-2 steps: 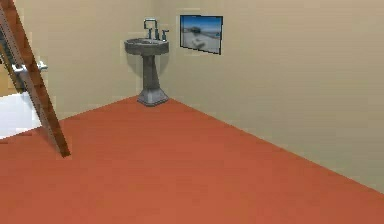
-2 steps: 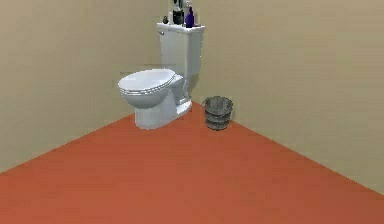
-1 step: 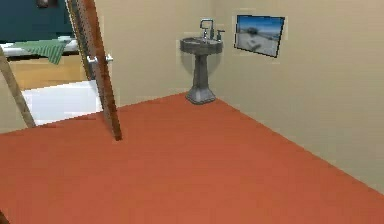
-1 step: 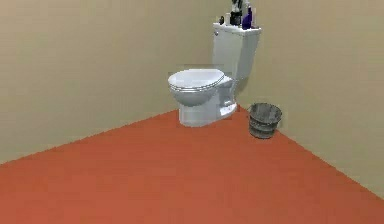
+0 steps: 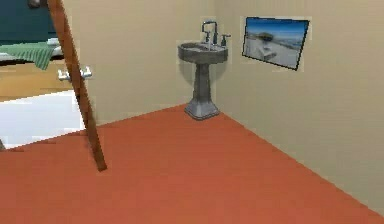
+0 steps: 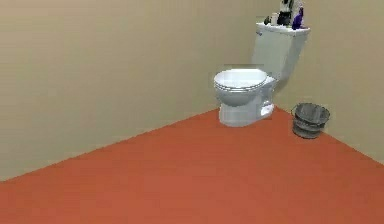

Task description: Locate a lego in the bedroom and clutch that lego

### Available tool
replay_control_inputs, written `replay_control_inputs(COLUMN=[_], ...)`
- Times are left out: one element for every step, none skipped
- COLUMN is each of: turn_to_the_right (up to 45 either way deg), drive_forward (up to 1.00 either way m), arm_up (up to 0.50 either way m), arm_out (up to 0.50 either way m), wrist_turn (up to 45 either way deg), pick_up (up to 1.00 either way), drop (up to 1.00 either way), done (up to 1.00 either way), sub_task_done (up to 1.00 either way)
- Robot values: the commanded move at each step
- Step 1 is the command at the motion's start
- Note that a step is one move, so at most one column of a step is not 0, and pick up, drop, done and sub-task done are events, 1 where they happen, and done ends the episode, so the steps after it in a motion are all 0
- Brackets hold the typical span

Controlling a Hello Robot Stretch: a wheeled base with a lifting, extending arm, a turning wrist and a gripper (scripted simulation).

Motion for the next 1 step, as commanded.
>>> replay_control_inputs(turn_to_the_right=[-42.0], drive_forward=[0.00], arm_up=[0.00], arm_out=[0.00], wrist_turn=[0.0], pick_up=[0.00], drop=[0.00], done=[0.00], sub_task_done=[0.00])
